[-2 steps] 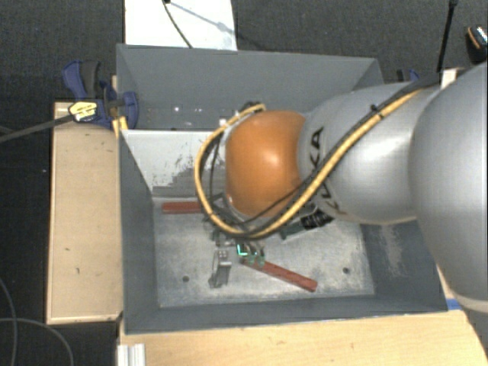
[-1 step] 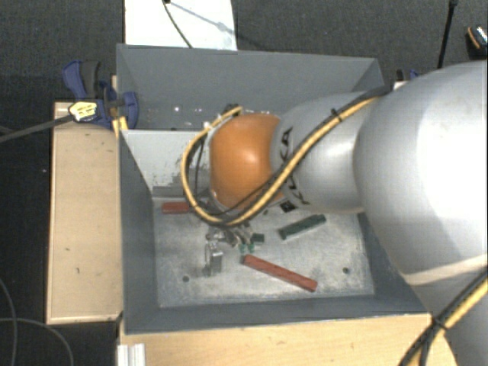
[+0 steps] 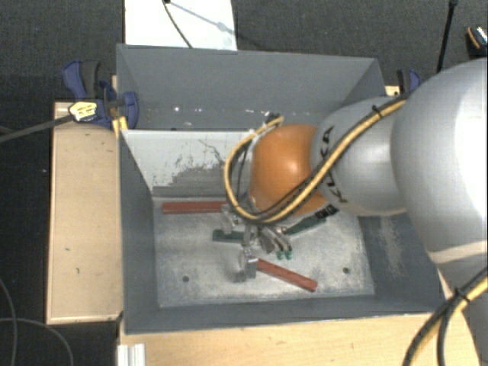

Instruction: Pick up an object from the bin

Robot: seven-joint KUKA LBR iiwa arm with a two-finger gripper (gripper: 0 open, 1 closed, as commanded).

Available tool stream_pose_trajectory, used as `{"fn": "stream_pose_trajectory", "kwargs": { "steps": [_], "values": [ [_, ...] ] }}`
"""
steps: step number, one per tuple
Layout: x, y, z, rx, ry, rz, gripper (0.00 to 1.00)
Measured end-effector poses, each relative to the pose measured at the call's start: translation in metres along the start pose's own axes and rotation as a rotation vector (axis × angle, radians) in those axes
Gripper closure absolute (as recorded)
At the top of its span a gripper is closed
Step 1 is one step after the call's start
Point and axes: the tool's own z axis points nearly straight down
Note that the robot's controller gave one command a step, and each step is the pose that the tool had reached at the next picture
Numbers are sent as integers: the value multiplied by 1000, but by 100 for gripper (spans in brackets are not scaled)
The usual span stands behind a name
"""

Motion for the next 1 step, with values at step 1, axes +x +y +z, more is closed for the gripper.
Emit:
{"fn": "stream_pose_trajectory", "kwargs": {
  "steps": [1],
  "values": [
    [-2,5,-2,-4,-6,1,100]
  ]
}}
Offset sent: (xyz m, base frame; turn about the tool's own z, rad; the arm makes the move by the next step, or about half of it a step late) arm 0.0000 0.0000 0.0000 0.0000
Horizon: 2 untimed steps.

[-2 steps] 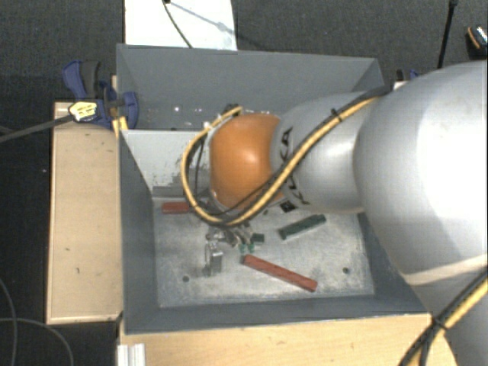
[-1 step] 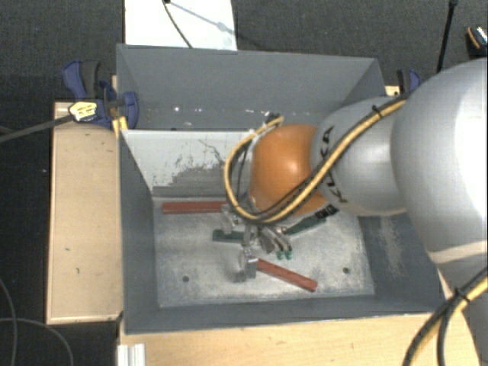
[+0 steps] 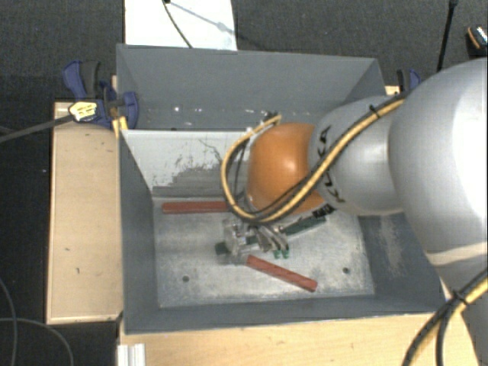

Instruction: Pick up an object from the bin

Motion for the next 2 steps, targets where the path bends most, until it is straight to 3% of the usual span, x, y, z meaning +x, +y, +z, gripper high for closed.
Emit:
{"fn": "stream_pose_trajectory", "kwargs": {
  "steps": [1,2],
  "values": [
    [1,0,1,0,3,3,0],
    [1,0,1,0,4,7,100]
  ]
}}
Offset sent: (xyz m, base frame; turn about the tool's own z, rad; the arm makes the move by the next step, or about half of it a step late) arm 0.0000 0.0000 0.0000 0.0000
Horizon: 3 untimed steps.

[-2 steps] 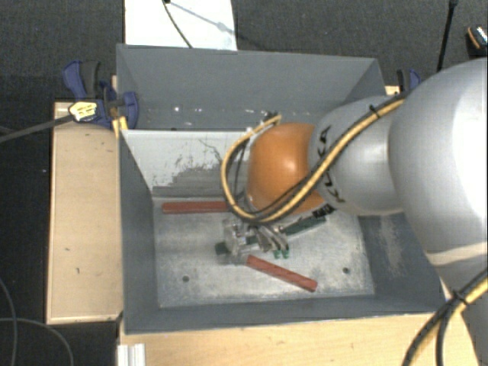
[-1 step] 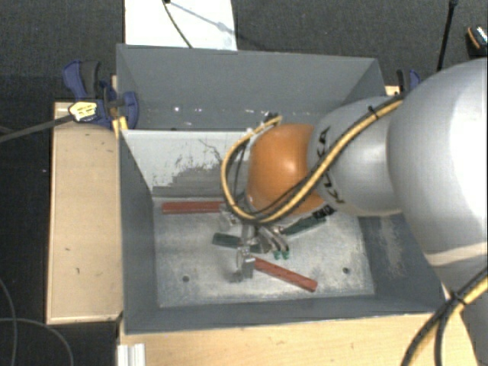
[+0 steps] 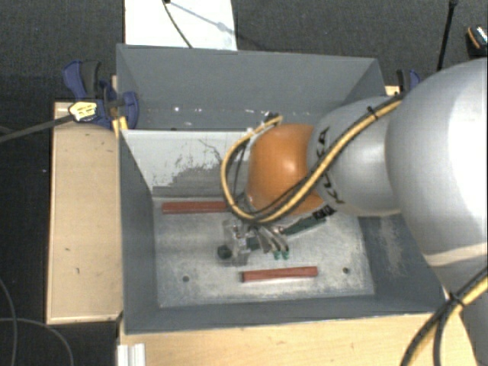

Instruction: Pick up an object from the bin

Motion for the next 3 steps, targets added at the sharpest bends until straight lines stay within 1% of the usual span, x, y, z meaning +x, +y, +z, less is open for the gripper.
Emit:
{"fn": "stream_pose_trajectory", "kwargs": {
  "steps": [1,2,3],
  "values": [
    [14,3,0,0,3,-25,100],
    [-5,-7,-126,2,-10,-280,100],
    [-2,-15,-201,2,-8,-602,100]
  ]
}}
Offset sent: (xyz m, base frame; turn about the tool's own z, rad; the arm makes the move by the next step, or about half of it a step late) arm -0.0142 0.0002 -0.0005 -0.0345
